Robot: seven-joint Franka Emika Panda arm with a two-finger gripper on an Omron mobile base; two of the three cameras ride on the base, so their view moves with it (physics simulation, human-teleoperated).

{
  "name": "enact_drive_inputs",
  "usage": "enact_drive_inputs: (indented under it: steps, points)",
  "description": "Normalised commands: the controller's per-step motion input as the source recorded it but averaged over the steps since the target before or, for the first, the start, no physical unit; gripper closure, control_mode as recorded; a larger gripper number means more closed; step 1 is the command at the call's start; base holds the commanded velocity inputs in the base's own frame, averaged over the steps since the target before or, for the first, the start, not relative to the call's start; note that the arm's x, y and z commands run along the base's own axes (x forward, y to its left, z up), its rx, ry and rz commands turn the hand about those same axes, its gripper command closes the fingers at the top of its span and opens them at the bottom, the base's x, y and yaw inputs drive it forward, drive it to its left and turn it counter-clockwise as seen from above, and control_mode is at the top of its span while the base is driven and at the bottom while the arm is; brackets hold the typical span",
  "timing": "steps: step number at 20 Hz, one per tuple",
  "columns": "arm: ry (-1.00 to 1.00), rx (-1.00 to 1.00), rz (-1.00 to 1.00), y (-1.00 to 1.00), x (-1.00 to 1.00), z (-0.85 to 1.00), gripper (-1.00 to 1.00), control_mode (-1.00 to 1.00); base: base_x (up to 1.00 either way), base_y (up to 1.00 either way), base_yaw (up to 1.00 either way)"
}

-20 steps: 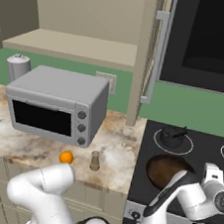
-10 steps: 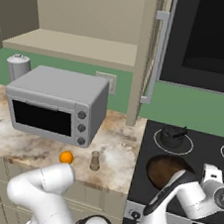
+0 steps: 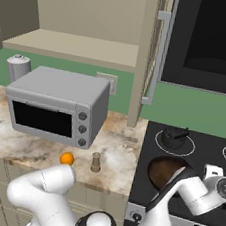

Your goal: Pick the pan from the cabinet and place it on the stove. Then turn on the stove burner for the pan.

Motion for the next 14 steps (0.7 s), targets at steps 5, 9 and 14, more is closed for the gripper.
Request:
enact_drive_inputs:
  steps: [5, 9, 14]
  points:
    - [0.07, 0.04, 0.00, -0.03, -0.16, -0.01, -1.00, -1.00, 0.00, 0.00, 0.00]
    - [0.06, 0.02, 0.00, 0.00, -0.14, -0.14, -1.00, -1.00, 0.00, 0.00, 0.00]
    - [0.07, 0.00, 0.00, 0.03, -0.03, -0.11, -1.00, -1.00, 0.00, 0.00, 0.00]
